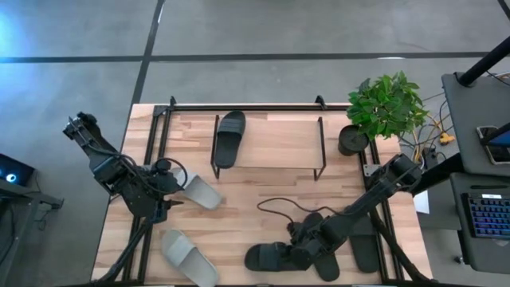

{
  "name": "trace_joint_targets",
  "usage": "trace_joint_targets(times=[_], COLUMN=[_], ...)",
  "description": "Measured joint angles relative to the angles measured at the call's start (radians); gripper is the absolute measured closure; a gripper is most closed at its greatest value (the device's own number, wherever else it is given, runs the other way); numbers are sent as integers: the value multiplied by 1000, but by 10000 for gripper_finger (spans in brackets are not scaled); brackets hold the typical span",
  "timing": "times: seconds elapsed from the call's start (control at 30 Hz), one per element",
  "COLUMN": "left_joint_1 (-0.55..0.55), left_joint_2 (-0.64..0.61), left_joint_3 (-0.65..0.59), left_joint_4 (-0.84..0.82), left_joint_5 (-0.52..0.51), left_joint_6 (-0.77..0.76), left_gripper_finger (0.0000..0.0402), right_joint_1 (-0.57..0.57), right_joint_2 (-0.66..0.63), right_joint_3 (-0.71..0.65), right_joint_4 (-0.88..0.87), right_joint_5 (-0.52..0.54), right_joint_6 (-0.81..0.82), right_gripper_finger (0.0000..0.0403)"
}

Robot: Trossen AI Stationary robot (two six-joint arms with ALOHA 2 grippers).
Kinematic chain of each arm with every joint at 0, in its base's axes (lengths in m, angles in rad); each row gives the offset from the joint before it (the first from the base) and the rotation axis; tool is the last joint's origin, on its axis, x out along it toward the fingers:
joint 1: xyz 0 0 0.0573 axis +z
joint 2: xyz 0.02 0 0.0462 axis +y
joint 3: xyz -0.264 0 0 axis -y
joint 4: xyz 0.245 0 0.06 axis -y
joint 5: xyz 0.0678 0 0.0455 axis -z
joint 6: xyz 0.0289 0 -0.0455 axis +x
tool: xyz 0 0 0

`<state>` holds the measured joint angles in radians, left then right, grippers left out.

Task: Pick and place slides into the shelf
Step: Put the black slipper on the shelf

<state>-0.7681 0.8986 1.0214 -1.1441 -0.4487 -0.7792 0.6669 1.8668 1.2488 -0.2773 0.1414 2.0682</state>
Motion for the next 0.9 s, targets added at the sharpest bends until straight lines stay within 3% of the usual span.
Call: trace_joint_targets(times=[0.1,0.9], left_joint_1=[0,0], left_joint_2=[0,-6], left_joint_3=[-1,-1], left_joint_4=[4,1], left_joint_5=[1,-5], left_joint_6=[0,1], left_gripper_finger=[212,212], right_joint_1=[-8,-41], right_joint_2=[0,1], right_joint_3=[-3,-28], right_joint_4=[-4,1], right_joint_5=[40,43], right_joint_6=[0,-57], right_gripper_finger=[218,218])
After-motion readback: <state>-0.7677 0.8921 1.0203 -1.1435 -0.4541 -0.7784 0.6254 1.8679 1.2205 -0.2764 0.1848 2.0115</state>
